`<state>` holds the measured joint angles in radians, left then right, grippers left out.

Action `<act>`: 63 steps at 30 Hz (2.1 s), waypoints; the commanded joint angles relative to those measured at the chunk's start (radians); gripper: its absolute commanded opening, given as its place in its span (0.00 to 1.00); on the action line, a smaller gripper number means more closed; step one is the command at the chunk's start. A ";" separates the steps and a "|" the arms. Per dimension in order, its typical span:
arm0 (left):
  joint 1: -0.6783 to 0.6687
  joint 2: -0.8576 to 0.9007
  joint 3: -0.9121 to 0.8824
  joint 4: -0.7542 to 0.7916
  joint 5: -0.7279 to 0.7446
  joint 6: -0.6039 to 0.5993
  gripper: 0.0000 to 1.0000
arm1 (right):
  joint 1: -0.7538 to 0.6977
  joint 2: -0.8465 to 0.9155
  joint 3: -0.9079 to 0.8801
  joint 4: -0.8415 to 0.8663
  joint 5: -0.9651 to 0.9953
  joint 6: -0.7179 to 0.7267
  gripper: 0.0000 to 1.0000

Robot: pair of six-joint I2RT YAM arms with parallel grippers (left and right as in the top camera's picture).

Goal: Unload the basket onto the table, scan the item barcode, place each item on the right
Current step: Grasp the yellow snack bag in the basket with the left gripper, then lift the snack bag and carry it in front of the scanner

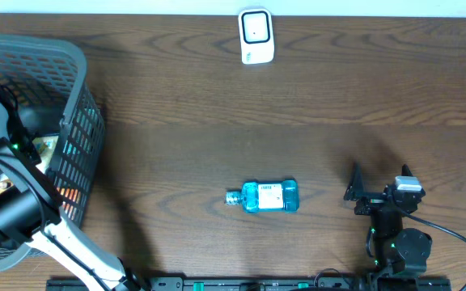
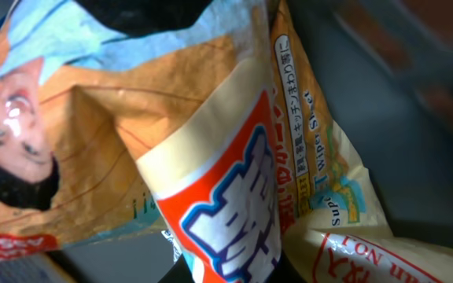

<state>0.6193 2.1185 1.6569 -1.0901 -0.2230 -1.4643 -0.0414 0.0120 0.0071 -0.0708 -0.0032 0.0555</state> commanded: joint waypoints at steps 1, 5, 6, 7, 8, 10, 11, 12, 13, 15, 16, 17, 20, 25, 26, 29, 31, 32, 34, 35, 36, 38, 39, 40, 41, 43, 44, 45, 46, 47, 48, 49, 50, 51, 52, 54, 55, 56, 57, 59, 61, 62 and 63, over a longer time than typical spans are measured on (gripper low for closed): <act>-0.009 -0.089 -0.028 0.023 0.224 0.176 0.07 | 0.001 -0.005 -0.002 -0.004 0.009 -0.012 0.99; -0.009 -0.265 -0.028 0.064 0.286 0.278 0.07 | 0.001 -0.005 -0.002 -0.004 0.009 -0.012 0.99; -0.009 -0.310 -0.028 0.064 0.291 0.279 0.07 | 0.001 -0.005 -0.002 -0.004 0.009 -0.012 0.99; -0.009 -0.369 -0.028 0.064 0.291 0.279 0.07 | 0.001 -0.005 -0.002 -0.003 0.009 -0.012 0.99; -0.009 -0.415 -0.028 0.066 0.291 0.279 0.07 | 0.001 -0.005 -0.002 -0.004 0.009 -0.012 0.99; -0.009 -0.535 -0.028 0.076 0.291 0.280 0.07 | 0.001 -0.005 -0.002 -0.004 0.009 -0.012 0.99; -0.010 -0.574 -0.028 0.080 0.291 0.280 0.07 | 0.001 -0.005 -0.002 -0.004 0.009 -0.012 0.99; -0.010 -0.634 -0.028 0.086 0.291 0.279 0.07 | 0.001 -0.005 -0.002 -0.004 0.009 -0.012 0.99; -0.010 -0.671 -0.028 0.089 0.291 0.278 0.07 | 0.001 -0.005 -0.002 -0.003 0.009 -0.012 0.99; -0.014 -0.758 -0.028 0.101 0.291 0.279 0.07 | 0.001 -0.005 -0.002 -0.003 0.009 -0.012 0.99; -0.021 -0.810 -0.028 0.110 0.292 0.281 0.07 | 0.001 -0.005 -0.002 -0.004 0.009 -0.012 0.99; -0.029 -0.844 -0.028 0.116 0.295 0.287 0.07 | 0.001 -0.005 -0.002 -0.003 0.009 -0.012 0.99; -0.097 -0.955 -0.028 0.152 0.376 0.362 0.07 | 0.001 -0.005 -0.002 -0.004 0.009 -0.012 0.99; -0.308 -1.018 -0.028 0.210 0.470 0.513 0.07 | 0.001 -0.005 -0.002 -0.004 0.009 -0.012 0.99; -0.356 -1.019 -0.028 0.210 0.470 0.533 0.07 | 0.001 -0.005 -0.002 -0.004 0.009 -0.012 0.99; -0.525 -1.001 -0.028 0.209 0.469 0.612 0.07 | 0.001 -0.005 -0.002 -0.004 0.009 -0.012 0.99; -0.626 -0.976 -0.028 0.209 0.462 0.669 0.07 | 0.001 -0.005 -0.002 -0.004 0.009 -0.012 0.99; -0.681 -0.958 -0.028 0.209 0.454 0.700 0.07 | 0.001 -0.005 -0.002 -0.004 0.009 -0.012 0.99; -0.815 -0.895 -0.028 0.209 0.422 0.804 0.07 | 0.001 -0.005 -0.002 -0.004 0.009 -0.012 0.99; -0.856 -0.869 -0.028 0.206 0.399 0.845 0.07 | 0.001 -0.005 -0.002 -0.004 0.009 -0.012 0.99; -0.892 -0.844 -0.028 0.202 0.372 0.872 0.07 | 0.001 -0.005 -0.002 -0.004 0.009 -0.012 0.99; -0.953 -0.789 -0.028 0.192 0.296 0.906 0.07 | 0.001 -0.005 -0.002 -0.004 0.009 -0.012 0.99; -0.978 -0.759 -0.028 0.186 0.253 0.914 0.07 | 0.001 -0.005 -0.002 -0.004 0.009 -0.012 0.99; -0.999 -0.725 -0.028 0.182 0.207 0.914 0.07 | 0.001 -0.005 -0.002 -0.004 0.009 -0.012 0.99; -1.028 -0.658 -0.029 0.179 0.159 0.914 0.07 | 0.001 -0.005 -0.002 -0.004 0.009 -0.012 0.99; -1.043 -0.566 -0.029 0.179 0.158 0.852 0.07 | 0.001 -0.005 -0.002 -0.004 0.009 -0.012 0.99; -1.044 -0.533 -0.029 0.179 0.158 0.807 0.07 | 0.001 -0.005 -0.002 -0.004 0.009 -0.012 0.99; -1.044 -0.504 -0.029 0.179 0.158 0.763 0.07 | 0.001 -0.005 -0.002 -0.004 0.009 -0.012 0.99; -1.044 -0.470 -0.029 0.180 0.158 0.709 0.07 | 0.001 -0.005 -0.002 -0.004 0.009 -0.012 0.99; -1.044 -0.441 -0.029 0.179 0.158 0.663 0.07 | 0.001 -0.005 -0.002 -0.004 0.009 -0.012 0.99; -1.044 -0.412 -0.029 0.179 0.158 0.618 0.07 | 0.001 -0.005 -0.002 -0.004 0.009 -0.012 0.99; -1.044 -0.378 -0.029 0.179 0.159 0.566 0.07 | 0.001 -0.005 -0.002 -0.003 0.009 -0.012 0.99; -1.044 -0.352 -0.029 0.179 0.159 0.534 0.07 | 0.001 -0.005 -0.002 -0.004 0.009 -0.012 0.99; -1.044 -0.327 -0.029 0.179 0.159 0.504 0.07 | 0.001 -0.005 -0.002 -0.004 0.009 -0.012 0.99; -1.044 -0.299 -0.029 0.179 0.159 0.476 0.07 | 0.001 -0.005 -0.002 -0.004 0.009 -0.012 0.99; -1.046 -0.253 -0.029 0.179 0.160 0.441 0.07 | 0.001 -0.005 -0.002 -0.004 0.009 -0.012 0.99; -1.048 -0.232 -0.029 0.179 0.162 0.429 0.07 | 0.001 -0.005 -0.002 -0.004 0.009 -0.012 0.99; -1.051 -0.212 -0.029 0.179 0.162 0.420 0.07 | 0.001 -0.005 -0.002 -0.003 0.009 -0.012 0.99; -1.054 -0.198 -0.029 0.180 0.162 0.417 0.07 | 0.001 -0.005 -0.002 -0.004 0.009 -0.012 0.99; -1.060 -0.172 -0.029 0.180 0.162 0.411 0.07 | 0.001 -0.005 -0.002 -0.004 0.009 -0.012 0.99; -1.066 -0.155 -0.029 0.184 0.162 0.411 0.08 | 0.001 -0.005 -0.002 -0.004 0.009 -0.012 0.99; -1.069 -0.146 -0.029 0.188 0.161 0.411 0.07 | 0.001 -0.005 -0.002 -0.004 0.009 -0.012 0.99; -1.072 -0.132 -0.029 0.200 0.161 0.411 0.07 | 0.001 -0.005 -0.002 -0.004 0.009 -0.012 0.99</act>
<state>-0.4404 1.9701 1.6207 -0.9062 -0.0368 -1.0218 -0.0414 0.0120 0.0071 -0.0708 -0.0029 0.0555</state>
